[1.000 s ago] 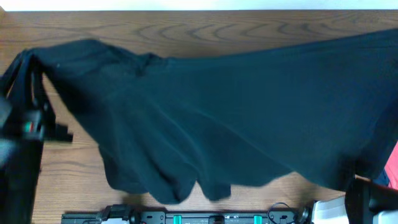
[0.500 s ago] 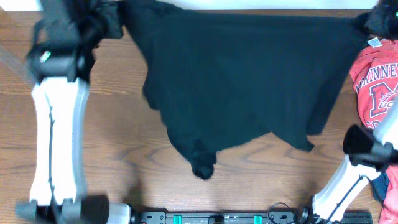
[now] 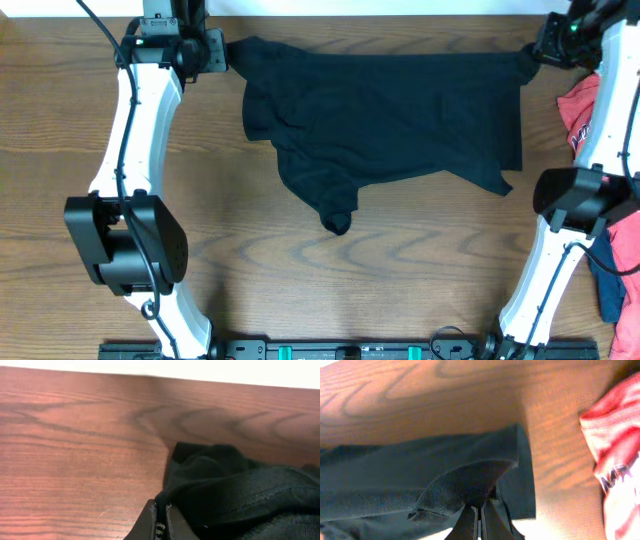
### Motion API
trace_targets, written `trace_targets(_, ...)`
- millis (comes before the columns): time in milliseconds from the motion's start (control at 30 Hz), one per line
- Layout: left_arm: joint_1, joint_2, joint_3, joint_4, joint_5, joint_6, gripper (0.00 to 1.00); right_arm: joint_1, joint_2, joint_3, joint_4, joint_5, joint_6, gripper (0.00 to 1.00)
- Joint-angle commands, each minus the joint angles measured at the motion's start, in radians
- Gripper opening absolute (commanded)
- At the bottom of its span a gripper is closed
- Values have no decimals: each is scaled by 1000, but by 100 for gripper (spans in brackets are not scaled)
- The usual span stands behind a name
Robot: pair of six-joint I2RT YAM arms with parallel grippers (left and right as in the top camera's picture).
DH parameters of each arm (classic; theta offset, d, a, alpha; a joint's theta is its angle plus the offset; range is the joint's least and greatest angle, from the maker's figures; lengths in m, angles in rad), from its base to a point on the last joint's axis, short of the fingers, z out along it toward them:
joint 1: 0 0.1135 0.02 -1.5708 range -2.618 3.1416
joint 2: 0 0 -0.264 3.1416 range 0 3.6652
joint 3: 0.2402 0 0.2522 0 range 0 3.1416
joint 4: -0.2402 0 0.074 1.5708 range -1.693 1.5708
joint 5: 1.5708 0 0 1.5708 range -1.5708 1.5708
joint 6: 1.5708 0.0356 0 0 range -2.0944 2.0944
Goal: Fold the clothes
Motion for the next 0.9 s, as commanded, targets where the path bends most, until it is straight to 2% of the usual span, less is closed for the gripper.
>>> trace_targets(0, 16, -8, 5, 20, -24, -17, 6, 12, 31, 8, 44, 44, -17, 1)
trace_targets(200, 12, 0, 3, 88, -24, -16, 6, 14, 40, 8, 220, 42, -31, 1)
trace_targets(433, -21, -45, 4, 50, -36, -16, 6, 23, 3, 18, 275, 53, -25, 1)
trace_targets(667, -54, -240, 4, 39, -38, 22, 6, 66, -140, 18, 266, 147, -32, 1)
trace_targets(867, -108, -477, 4, -23, -165, 97, 6, 115, -282, 18, 216, 202, -50, 1)
